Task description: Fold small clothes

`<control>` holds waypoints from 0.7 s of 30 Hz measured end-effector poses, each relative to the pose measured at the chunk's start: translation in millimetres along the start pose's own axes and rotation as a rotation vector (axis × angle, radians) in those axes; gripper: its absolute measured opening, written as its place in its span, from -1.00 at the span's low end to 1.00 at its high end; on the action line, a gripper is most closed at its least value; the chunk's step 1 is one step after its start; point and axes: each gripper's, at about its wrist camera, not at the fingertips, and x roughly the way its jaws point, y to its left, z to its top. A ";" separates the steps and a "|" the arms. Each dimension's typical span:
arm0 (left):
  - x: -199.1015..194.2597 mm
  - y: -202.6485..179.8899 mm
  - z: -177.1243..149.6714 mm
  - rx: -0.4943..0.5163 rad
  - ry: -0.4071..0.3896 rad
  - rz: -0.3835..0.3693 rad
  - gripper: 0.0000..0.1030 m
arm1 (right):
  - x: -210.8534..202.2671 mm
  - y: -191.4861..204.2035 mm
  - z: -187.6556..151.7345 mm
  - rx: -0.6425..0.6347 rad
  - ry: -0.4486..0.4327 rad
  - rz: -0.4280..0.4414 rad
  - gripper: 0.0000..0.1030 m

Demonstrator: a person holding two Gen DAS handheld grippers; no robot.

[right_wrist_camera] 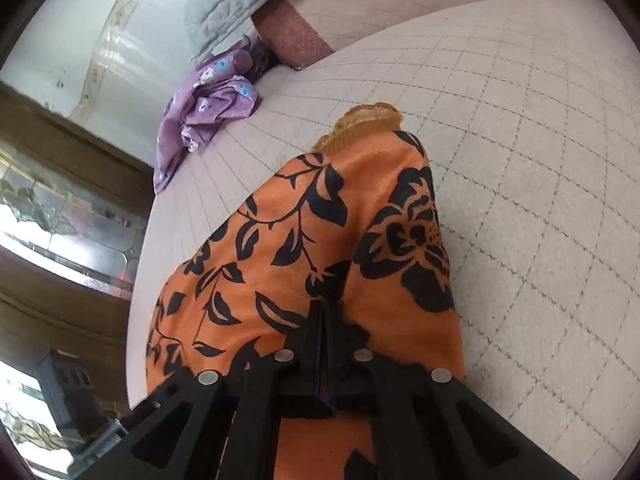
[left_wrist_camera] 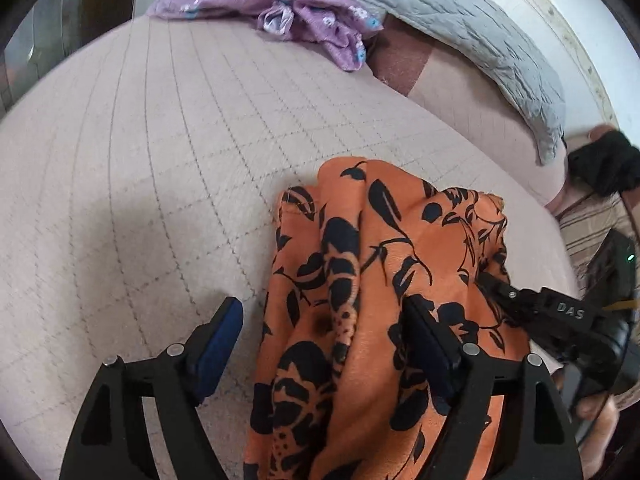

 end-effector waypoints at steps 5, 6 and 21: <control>-16.0 -17.2 -4.1 0.091 -0.058 0.072 0.60 | -37.4 10.1 -11.7 -0.089 -0.039 -0.004 -0.83; -17.9 -18.6 -6.3 0.110 -0.067 0.095 0.60 | -48.9 13.1 -17.2 -0.120 -0.050 0.002 -0.83; -42.4 -31.1 -29.9 0.232 -0.145 0.253 0.60 | -86.1 7.9 -98.7 -0.214 0.017 0.007 -0.82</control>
